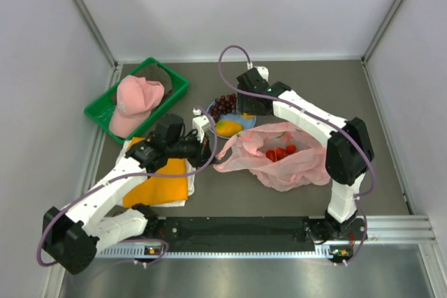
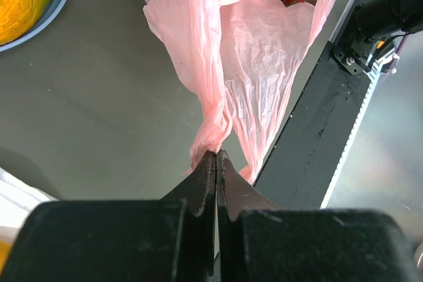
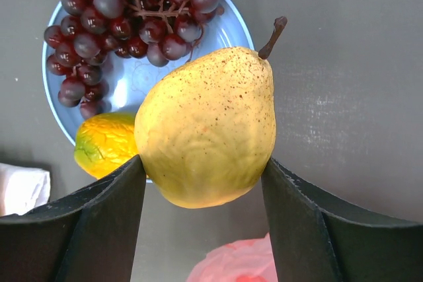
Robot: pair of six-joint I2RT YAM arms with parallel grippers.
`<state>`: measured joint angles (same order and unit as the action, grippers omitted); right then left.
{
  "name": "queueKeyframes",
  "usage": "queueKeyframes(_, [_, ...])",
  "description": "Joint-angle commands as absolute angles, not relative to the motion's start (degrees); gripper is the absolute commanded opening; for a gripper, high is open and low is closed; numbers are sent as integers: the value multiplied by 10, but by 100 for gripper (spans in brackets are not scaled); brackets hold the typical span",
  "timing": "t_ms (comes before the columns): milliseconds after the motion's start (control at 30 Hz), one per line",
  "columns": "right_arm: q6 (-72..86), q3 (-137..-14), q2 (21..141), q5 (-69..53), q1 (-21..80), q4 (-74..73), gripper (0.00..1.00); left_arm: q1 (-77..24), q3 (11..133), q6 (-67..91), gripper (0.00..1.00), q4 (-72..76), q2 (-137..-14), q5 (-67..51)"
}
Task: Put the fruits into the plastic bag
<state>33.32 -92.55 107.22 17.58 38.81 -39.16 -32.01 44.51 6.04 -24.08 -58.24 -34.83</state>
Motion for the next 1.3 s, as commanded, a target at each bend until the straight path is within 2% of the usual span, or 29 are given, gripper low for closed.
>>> queueKeyframes(0, [340, -916, 1026, 185, 384, -355, 58, -321, 441, 57, 0, -224, -580, -352])
queueKeyframes(700, [308, -926, 992, 182, 382, -289, 58, -321, 441, 57, 0, -224, -599, -350])
queueKeyframes(1067, [294, -908, 905, 166, 383, -270, 57, -320, 445, 60, 0, -228, -613, -342])
queueKeyframes(1267, [300, -850, 824, 134, 385, -265, 57, -319, 461, 58, 0, -243, -634, -309])
